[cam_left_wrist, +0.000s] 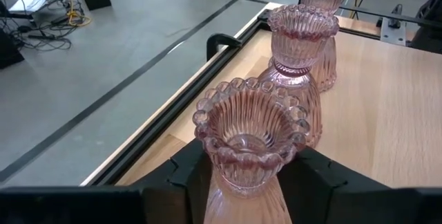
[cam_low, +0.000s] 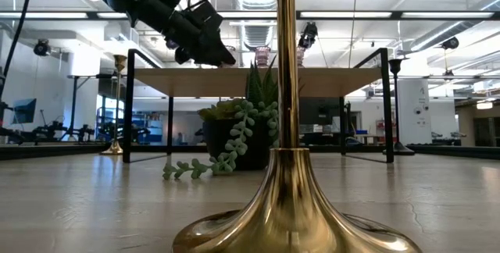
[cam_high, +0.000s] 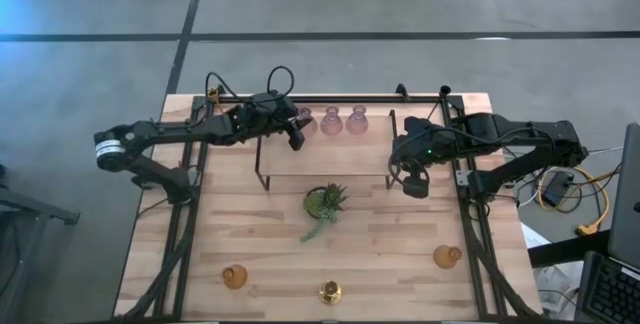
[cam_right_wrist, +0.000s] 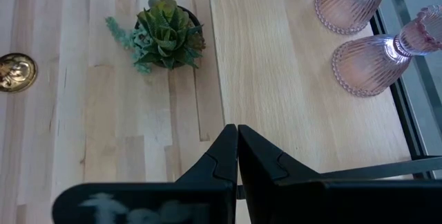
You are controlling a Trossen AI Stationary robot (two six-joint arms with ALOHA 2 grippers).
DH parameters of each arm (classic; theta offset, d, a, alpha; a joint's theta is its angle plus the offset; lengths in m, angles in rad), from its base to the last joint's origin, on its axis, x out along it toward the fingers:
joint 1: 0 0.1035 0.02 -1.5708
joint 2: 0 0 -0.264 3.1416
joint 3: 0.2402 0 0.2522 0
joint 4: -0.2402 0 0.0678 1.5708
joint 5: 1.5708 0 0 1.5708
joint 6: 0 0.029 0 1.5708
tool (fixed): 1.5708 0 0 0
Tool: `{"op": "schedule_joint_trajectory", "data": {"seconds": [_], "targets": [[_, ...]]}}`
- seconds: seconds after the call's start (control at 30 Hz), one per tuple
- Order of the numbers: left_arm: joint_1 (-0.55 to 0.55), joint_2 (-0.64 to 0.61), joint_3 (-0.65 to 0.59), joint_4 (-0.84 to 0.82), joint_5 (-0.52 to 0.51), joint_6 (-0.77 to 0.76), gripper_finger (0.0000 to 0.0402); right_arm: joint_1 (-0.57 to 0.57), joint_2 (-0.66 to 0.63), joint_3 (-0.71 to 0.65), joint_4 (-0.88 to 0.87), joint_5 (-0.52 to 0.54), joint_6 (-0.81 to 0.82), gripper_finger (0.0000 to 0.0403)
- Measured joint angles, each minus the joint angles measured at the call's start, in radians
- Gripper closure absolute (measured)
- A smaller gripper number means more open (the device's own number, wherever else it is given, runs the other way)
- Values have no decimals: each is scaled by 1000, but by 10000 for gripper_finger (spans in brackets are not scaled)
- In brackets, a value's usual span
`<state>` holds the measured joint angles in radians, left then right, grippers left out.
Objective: Pick & Place candle stick holders
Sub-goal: Put the purple glass candle holder on the shelf
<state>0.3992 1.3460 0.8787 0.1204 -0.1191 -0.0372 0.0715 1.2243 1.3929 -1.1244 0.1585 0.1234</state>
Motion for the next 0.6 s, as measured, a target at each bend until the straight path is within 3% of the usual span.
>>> {"op": "schedule_joint_trajectory", "data": {"seconds": [0.43, 0.6], "targets": [[5, -2, 0, 1, -2, 16, 163, 0, 0, 0, 0, 0, 0, 394], [5, -15, 0, -1, -2, 18, 149, 0, 0, 0, -1, 0, 0, 394]]}}
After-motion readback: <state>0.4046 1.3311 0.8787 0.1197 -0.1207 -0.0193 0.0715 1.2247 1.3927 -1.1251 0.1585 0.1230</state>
